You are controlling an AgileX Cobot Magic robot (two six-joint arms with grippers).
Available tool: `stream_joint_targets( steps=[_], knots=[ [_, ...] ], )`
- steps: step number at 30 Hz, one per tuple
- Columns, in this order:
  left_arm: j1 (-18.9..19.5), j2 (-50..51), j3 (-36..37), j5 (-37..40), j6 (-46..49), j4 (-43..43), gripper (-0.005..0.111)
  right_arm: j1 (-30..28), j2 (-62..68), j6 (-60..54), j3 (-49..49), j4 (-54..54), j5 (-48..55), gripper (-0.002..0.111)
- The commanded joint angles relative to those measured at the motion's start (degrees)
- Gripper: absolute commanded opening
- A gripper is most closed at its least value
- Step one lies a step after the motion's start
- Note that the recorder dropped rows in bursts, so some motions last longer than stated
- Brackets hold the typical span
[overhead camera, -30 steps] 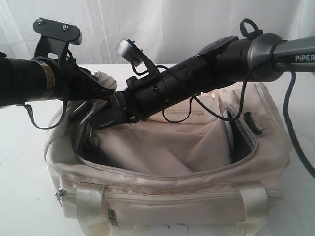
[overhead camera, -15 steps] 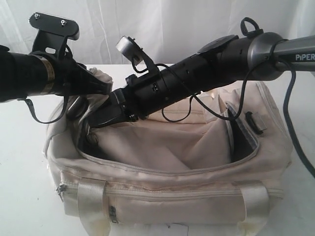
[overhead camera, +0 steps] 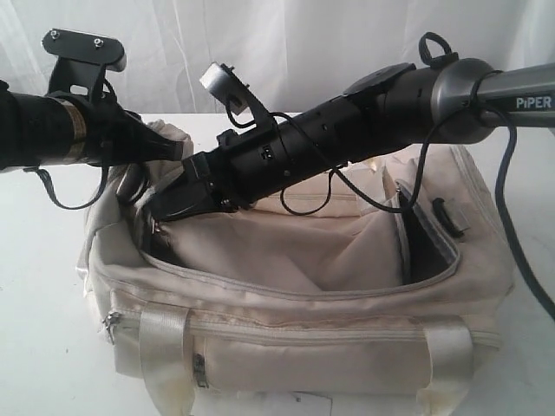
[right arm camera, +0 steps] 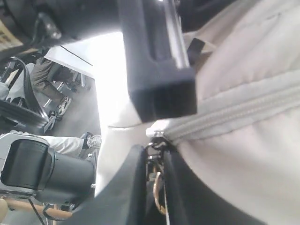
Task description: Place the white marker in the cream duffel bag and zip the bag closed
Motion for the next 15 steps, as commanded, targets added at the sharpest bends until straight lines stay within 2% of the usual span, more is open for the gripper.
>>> stream_joint_targets(
  steps=[1,15],
  knots=[
    [1.97,0.94,-1.01,3.11,-0.43,1.07,0.0,1.86,-1.24,0.56,-0.16,-2.52,7.75,0.0],
    [2.0,5.15,-5.38,4.83,0.07,1.07,0.0,2.24,-3.76,3.62,-0.05,-6.81,7.75,0.0]
  ],
)
